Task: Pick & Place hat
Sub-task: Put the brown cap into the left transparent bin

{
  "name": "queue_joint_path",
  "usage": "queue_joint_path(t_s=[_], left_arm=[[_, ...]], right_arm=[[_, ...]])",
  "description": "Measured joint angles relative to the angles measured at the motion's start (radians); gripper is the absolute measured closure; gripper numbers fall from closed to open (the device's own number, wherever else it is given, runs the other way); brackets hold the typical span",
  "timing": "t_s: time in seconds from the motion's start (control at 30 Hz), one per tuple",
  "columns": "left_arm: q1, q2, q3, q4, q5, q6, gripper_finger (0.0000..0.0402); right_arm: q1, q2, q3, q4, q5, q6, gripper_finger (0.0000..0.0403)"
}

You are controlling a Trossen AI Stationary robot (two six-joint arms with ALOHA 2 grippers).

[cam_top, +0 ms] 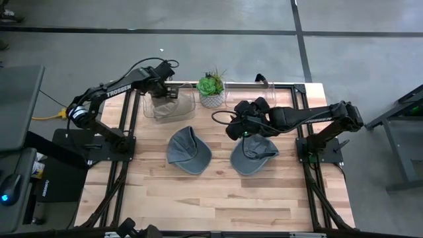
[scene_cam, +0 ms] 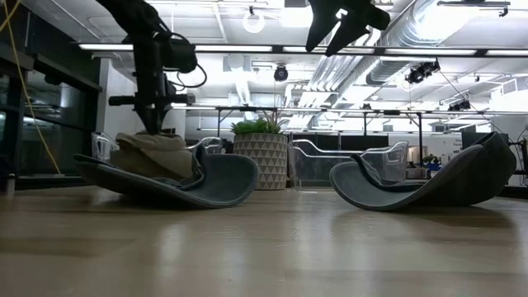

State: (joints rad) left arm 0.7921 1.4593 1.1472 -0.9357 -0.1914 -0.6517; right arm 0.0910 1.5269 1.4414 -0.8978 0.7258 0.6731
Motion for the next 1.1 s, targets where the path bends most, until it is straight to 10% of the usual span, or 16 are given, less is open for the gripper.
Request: queue_joint_path(t_s=[1.1], left_arm=[[0.086,0.077,0.043,0.118,-0.065,-0.06,0.0401]], right_arm=[[0.0,0.0,0.0,0.001,0.002,0.003,0.0147]])
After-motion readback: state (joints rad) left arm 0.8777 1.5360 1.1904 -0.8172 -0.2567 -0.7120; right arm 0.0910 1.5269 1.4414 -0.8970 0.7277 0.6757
